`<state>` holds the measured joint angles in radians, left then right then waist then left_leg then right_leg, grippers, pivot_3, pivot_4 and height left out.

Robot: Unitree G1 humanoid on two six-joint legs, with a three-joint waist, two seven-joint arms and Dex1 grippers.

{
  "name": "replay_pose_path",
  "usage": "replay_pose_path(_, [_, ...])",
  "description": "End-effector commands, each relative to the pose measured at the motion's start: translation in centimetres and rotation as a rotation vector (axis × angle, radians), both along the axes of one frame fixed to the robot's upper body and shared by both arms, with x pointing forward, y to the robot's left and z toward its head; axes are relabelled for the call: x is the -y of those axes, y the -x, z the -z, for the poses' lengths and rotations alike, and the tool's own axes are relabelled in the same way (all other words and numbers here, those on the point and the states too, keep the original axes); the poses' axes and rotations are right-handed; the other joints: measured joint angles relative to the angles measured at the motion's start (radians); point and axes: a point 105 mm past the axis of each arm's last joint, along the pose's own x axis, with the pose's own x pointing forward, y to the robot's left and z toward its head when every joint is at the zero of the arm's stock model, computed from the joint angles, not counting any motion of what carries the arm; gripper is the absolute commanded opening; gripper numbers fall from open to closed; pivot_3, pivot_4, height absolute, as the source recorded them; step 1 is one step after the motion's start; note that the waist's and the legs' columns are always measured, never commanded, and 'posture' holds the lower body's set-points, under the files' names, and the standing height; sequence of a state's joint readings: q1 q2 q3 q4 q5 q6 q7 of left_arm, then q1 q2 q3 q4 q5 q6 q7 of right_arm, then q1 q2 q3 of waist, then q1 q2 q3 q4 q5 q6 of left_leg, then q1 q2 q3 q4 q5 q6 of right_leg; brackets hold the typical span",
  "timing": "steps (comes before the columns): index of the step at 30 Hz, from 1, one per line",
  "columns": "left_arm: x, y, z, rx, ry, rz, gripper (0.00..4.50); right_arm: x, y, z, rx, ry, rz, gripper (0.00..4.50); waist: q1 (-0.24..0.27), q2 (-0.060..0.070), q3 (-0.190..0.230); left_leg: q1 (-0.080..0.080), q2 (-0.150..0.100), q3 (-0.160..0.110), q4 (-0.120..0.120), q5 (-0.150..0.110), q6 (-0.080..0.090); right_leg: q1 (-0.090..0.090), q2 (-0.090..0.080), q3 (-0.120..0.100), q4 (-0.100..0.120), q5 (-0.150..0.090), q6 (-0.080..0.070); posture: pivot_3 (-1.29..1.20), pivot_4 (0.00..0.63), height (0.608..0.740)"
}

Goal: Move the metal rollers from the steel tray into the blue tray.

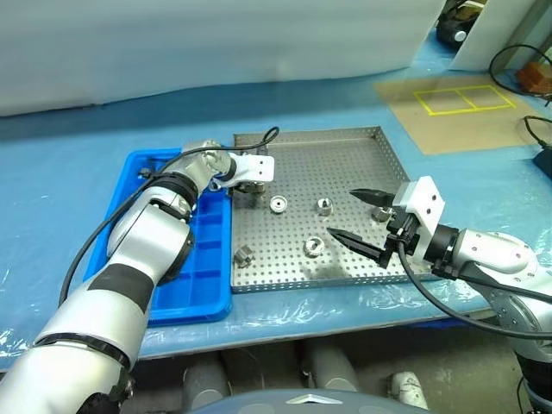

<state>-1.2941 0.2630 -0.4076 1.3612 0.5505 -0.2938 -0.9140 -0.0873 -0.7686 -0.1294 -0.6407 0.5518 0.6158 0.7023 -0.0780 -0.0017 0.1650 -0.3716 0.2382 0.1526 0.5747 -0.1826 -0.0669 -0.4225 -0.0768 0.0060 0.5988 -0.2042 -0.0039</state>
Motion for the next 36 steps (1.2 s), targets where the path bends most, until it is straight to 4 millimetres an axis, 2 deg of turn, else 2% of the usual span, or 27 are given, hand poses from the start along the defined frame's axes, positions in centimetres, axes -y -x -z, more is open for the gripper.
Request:
replay_pose_path(1, [-1.2, 0.6, 1.5, -0.079, 0.005, -0.033, 1.84, -0.4, -0.2, -0.7, 0.048, -0.005, -0.019, 4.50, -0.001, 0.001, -0.001, 0.000, 0.000, 0.000, -0.002, 0.000, 0.000, 0.000, 0.000, 0.000, -0.001, 0.001, -0.001, -0.58, 0.150, 0.740])
replay_pose_path(4, [-1.1, 0.6, 0.9, -0.091, 0.034, -0.026, 1.33, -0.6, -0.4, -0.7, 0.052, -0.005, -0.025, 4.50, -0.006, 0.002, -0.001, 0.000, 0.001, 0.000, -0.004, 0.000, 0.000, 0.000, 0.000, -0.001, -0.003, 0.003, -0.006, -0.57, 0.150, 0.740])
replay_pose_path(6, [-1.1, 0.5, 0.5, -0.071, 0.039, -0.023, 0.77, -0.6, -0.5, -0.7, 0.055, -0.005, -0.028, 4.50, -0.013, 0.002, -0.001, -0.001, 0.000, 0.000, -0.006, 0.000, 0.000, 0.000, 0.000, -0.001, -0.008, 0.004, -0.007, -0.56, 0.150, 0.740])
replay_pose_path(10, [-0.5, 0.6, -0.5, -0.100, 0.126, -0.020, 0.77, -0.8, -0.8, -0.7, 0.059, -0.005, -0.040, 4.50, -0.015, 0.002, -0.001, -0.003, 0.000, 0.001, -0.007, -0.001, 0.003, 0.000, 0.000, -0.001, -0.012, 0.004, -0.007, -0.55, 0.150, 0.740])
replay_pose_path(14, [-1.0, 0.8, -0.5, -0.120, 0.127, -0.015, 0.03, -1.0, -1.0, -0.5, 0.063, 0.003, -0.051, 4.50, -0.012, 0.002, -0.001, -0.004, 0.001, 0.001, -0.009, -0.001, 0.003, 0.000, 0.000, 0.000, -0.012, 0.004, -0.007, -0.53, 0.150, 0.740])
replay_pose_path(24, [-1.4, 0.4, -1.3, -0.093, 0.144, -0.035, 0.03, -1.3, -1.5, -0.4, 0.075, 0.007, -0.067, 4.50, -0.009, 0.002, -0.001, -0.004, 0.001, 0.001, -0.009, -0.001, 0.002, 0.000, 0.000, 0.002, -0.012, 0.004, -0.008, -0.52, 0.150, 0.740])
replay_pose_path(28, [-1.0, 0.2, -2.3, -0.064, 0.177, -0.019, 0.03, -1.5, -1.6, -0.4, 0.078, 0.005, -0.073, 4.50, -0.007, 0.002, -0.001, -0.004, 0.001, 0.001, -0.009, -0.001, 0.002, 0.000, 0.000, 0.002, -0.012, 0.005, -0.008, -0.51, 0.150, 0.740])
replay_pose_path(31, [-0.2, 0.0, -3.9, -0.031, 0.225, 0.014, 0.03, -1.7, -1.7, -0.4, 0.079, 0.001, -0.080, 4.50, -0.004, 0.002, 0.000, -0.004, 0.001, 0.001, -0.009, -0.001, 0.002, 0.000, 0.000, 0.002, -0.012, 0.005, -0.008, -0.50, 0.150, 0.740])
replay_pose_path(36, [1.8, 0.6, -8.7, -0.031, 0.422, 0.122, 0.03, -2.1, -1.9, -0.6, 0.087, 0.000, -0.105, 4.50, 0.012, -0.001, 0.002, -0.004, 0.001, 0.001, -0.009, -0.001, 0.002, -0.001, 0.000, 0.002, -0.011, 0.005, -0.008, -0.47, 0.150, 0.740])
